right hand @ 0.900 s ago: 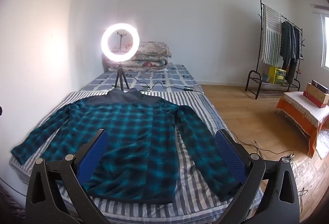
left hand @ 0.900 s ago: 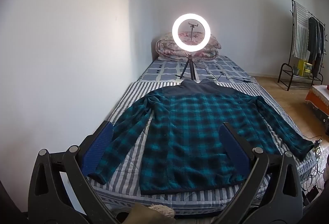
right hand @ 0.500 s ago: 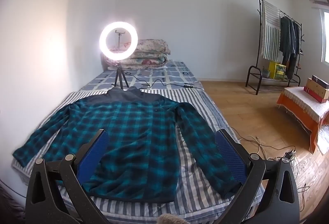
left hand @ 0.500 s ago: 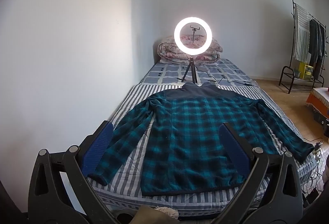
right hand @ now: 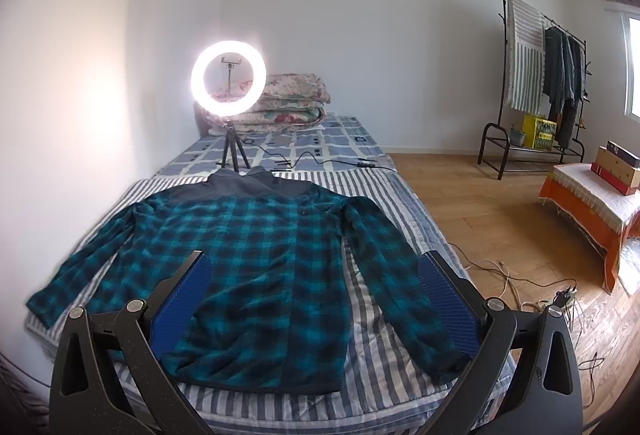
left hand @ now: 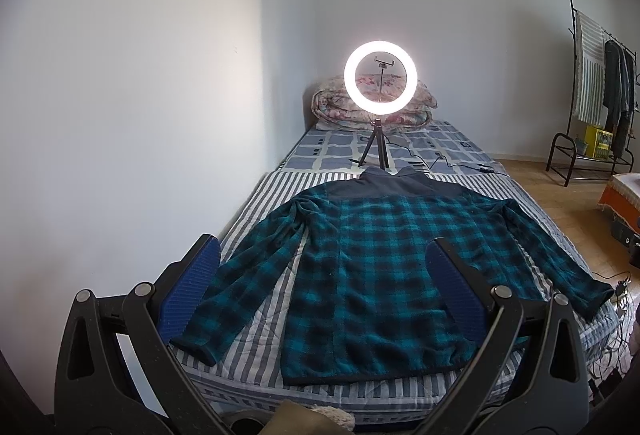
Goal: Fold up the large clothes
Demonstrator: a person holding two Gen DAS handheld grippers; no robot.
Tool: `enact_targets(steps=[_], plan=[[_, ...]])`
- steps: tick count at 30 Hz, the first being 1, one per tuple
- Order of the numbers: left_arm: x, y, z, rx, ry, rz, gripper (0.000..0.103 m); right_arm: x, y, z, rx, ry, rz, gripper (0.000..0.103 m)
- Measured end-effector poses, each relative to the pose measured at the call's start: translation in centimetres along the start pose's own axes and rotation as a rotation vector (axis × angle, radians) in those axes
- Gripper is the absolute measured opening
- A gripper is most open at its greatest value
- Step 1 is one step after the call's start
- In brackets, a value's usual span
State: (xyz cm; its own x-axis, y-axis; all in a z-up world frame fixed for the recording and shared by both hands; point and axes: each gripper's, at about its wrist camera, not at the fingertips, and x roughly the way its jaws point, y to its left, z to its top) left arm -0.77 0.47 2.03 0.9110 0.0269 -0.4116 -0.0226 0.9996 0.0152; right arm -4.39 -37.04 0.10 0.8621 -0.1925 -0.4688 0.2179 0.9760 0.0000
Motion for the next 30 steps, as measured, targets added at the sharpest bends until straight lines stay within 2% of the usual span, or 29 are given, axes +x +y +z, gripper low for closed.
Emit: enact_targets(steps=[30], plan=[[0.08, 0.32, -0.28, 0.0, 0.0, -0.001, 0.103, -0.46, 0.64, 0.36, -0.008, -0.021, 0.014, 0.103]])
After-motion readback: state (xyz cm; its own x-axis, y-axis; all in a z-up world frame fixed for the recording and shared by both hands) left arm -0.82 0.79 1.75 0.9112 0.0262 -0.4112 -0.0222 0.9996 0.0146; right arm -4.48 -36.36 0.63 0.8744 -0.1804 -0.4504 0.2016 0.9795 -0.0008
